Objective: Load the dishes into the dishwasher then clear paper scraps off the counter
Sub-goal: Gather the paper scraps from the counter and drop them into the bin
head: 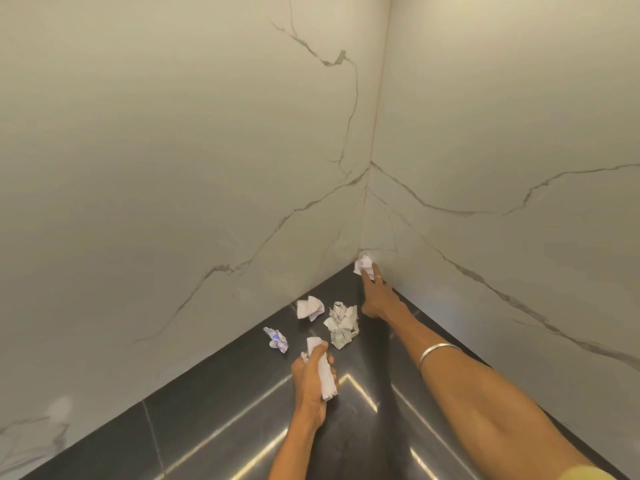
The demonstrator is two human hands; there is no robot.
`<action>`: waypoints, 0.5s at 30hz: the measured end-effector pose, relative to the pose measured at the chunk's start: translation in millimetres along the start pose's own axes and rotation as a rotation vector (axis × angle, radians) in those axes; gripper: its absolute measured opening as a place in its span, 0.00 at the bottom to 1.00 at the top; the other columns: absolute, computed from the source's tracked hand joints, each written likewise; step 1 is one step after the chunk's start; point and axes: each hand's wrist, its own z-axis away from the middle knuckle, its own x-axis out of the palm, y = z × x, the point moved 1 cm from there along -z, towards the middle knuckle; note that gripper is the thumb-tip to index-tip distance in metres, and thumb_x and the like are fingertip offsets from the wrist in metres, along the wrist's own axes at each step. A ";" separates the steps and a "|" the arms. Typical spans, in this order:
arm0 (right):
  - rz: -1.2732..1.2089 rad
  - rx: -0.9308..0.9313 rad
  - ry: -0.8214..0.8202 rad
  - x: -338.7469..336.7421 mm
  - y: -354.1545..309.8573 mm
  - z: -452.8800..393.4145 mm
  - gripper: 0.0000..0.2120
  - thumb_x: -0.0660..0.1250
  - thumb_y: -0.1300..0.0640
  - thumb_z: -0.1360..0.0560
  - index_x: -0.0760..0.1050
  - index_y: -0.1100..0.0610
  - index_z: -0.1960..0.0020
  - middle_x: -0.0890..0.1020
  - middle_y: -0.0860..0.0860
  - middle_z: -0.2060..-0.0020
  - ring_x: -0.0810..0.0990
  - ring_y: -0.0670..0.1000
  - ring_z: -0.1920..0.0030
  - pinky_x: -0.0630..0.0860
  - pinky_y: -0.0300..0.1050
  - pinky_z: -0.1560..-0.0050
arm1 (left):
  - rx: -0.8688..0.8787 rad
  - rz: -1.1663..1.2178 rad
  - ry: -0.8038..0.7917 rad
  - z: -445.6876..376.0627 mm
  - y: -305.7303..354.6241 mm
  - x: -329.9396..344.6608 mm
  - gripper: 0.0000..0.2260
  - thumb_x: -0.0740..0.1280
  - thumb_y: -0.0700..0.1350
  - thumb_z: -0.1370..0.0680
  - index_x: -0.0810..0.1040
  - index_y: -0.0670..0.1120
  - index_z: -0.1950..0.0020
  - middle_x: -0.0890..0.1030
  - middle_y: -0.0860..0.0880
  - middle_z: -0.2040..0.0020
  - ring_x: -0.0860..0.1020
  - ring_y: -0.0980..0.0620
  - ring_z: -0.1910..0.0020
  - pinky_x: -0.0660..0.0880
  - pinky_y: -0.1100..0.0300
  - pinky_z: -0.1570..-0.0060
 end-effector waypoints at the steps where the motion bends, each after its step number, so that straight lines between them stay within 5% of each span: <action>1: 0.035 -0.010 -0.014 0.6 3.2 -3.0 0.48 0.67 0.65 0.26 0.36 0.52 0.20 0.32 0.51 0.22 0.58 0.64 0.25 0.67 0.59 0.29 | 0.002 -0.007 0.002 1.6 1.0 0.3 0.09 0.71 0.44 0.25 0.76 0.39 0.52 0.77 0.43 0.66 0.71 0.49 0.74 0.68 0.62 0.76; 6: 0.178 -0.016 -0.062 -2.4 14.8 -11.5 0.45 0.64 0.64 0.24 0.36 0.53 0.20 0.47 0.53 0.20 0.58 0.63 0.25 0.65 0.55 0.29 | -0.009 -0.023 0.017 3.0 3.4 1.6 0.09 0.72 0.44 0.25 0.77 0.39 0.54 0.76 0.43 0.67 0.72 0.50 0.75 0.68 0.62 0.75; 11: 0.087 -0.006 0.016 -3.5 17.3 -12.6 0.47 0.68 0.61 0.26 0.39 0.54 0.20 0.66 0.58 0.26 0.69 0.61 0.31 0.71 0.53 0.34 | -0.016 -0.023 0.018 3.5 5.2 1.1 0.10 0.72 0.44 0.26 0.76 0.39 0.53 0.75 0.43 0.68 0.71 0.50 0.74 0.68 0.62 0.75; 15: -0.049 0.069 0.144 15.0 20.9 4.2 0.41 0.69 0.55 0.24 0.48 0.59 0.21 0.67 0.61 0.29 0.71 0.62 0.32 0.71 0.54 0.34 | -0.020 -0.019 0.012 1.1 5.9 -0.3 0.09 0.72 0.43 0.25 0.76 0.39 0.53 0.75 0.44 0.68 0.71 0.51 0.75 0.68 0.62 0.76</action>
